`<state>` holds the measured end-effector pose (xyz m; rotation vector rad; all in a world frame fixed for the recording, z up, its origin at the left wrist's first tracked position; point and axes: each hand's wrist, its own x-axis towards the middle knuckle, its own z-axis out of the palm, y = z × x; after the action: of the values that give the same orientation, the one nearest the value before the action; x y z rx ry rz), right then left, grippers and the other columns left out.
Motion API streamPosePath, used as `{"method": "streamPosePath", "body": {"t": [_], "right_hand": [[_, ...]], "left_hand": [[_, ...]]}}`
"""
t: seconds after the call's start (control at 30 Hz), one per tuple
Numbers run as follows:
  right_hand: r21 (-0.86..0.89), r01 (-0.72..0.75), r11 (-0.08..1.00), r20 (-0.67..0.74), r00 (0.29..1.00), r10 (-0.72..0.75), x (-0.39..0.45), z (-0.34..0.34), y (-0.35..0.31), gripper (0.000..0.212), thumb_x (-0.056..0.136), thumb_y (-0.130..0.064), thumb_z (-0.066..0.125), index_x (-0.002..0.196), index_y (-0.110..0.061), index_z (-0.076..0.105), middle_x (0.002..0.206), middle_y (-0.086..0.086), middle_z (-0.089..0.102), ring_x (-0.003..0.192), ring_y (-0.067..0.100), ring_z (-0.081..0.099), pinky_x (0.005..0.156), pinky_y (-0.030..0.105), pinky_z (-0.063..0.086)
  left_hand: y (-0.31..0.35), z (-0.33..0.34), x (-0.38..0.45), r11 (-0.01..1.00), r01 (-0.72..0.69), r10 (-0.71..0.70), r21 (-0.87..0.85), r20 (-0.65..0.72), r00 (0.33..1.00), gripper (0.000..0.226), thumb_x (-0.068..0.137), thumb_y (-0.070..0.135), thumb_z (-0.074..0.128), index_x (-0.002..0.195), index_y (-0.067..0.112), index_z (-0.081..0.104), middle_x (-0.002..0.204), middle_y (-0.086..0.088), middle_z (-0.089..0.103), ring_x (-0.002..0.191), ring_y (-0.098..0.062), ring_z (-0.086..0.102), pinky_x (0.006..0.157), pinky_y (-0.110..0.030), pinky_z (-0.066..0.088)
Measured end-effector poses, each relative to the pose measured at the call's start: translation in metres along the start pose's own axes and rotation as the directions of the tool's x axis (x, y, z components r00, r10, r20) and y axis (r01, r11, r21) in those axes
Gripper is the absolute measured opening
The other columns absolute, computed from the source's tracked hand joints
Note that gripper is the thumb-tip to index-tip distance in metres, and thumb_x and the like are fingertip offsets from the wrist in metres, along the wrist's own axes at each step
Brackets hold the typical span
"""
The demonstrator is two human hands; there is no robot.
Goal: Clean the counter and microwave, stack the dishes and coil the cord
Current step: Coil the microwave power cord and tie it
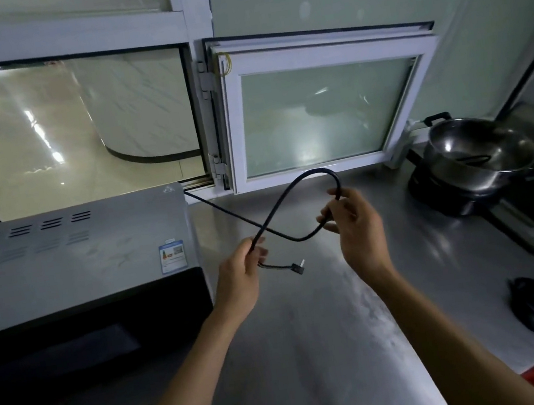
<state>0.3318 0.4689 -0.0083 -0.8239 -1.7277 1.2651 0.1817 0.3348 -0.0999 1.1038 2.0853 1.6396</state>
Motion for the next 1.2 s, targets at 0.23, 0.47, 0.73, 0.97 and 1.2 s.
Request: {"method": "streamPosePath", "body": {"t": [0.23,0.47,0.73,0.97,1.2], "right_hand": [[0.157,0.020,0.987,0.037,0.999,-0.026,0.006,-0.029,-0.019,0.013,0.102,-0.006,0.048,0.112,-0.008,0.057,0.084,0.015,0.068,0.088,0.030,0.071,0.081,0.043,0.061],[0.287,-0.016,0.958,0.048,0.999,0.002,0.032,-0.059,-0.020,0.010,0.102,-0.005,0.049,0.109,0.000,0.055,0.091,0.019,0.070,0.094,0.032,0.072,0.080,0.041,0.060],[0.386,-0.092,0.918,0.040,0.996,0.083,0.067,-0.071,0.007,0.011,0.102,-0.003,0.049,0.108,0.003,0.056,0.091,0.021,0.071,0.094,0.034,0.071,0.083,0.047,0.060],[0.480,-0.177,0.859,0.069,0.984,0.164,0.094,-0.081,0.037,0.014,0.102,-0.002,0.047,0.109,0.005,0.058,0.092,0.020,0.071,0.096,0.036,0.070,0.084,0.048,0.059],[0.478,-0.267,0.837,0.101,0.963,0.250,0.130,-0.087,0.070,0.026,0.100,0.001,0.049,0.127,0.001,0.048,0.092,0.022,0.068,0.088,0.033,0.071,0.081,0.042,0.061]], "left_hand": [[-0.003,0.047,0.035,0.925,-0.242,0.270,0.292,-0.061,0.961,0.027,0.103,0.019,0.048,0.127,0.013,0.060,0.121,0.000,0.063,0.117,-0.017,0.057,0.098,-0.038,0.048],[-0.008,0.089,0.059,0.781,-0.275,0.327,0.561,0.009,0.945,0.039,0.106,0.028,0.039,0.141,0.014,0.048,0.145,-0.002,0.048,0.148,-0.017,0.026,0.118,-0.045,0.022],[-0.002,0.102,0.088,0.630,-0.232,0.317,0.741,0.028,0.948,0.026,0.099,0.023,0.049,0.125,0.018,0.051,0.125,-0.002,0.057,0.128,-0.023,0.049,0.114,-0.052,0.023],[-0.018,0.079,0.119,0.462,-0.227,0.267,0.858,0.110,0.957,0.010,0.092,0.019,0.057,0.101,0.014,0.057,0.095,-0.003,0.062,0.098,-0.025,0.061,0.109,-0.054,0.034],[-0.012,0.075,0.129,0.359,-0.252,0.211,0.898,0.185,0.960,0.015,0.087,0.004,0.061,0.093,0.013,0.052,0.087,-0.007,0.058,0.082,-0.030,0.056,0.080,-0.041,0.046]]}}
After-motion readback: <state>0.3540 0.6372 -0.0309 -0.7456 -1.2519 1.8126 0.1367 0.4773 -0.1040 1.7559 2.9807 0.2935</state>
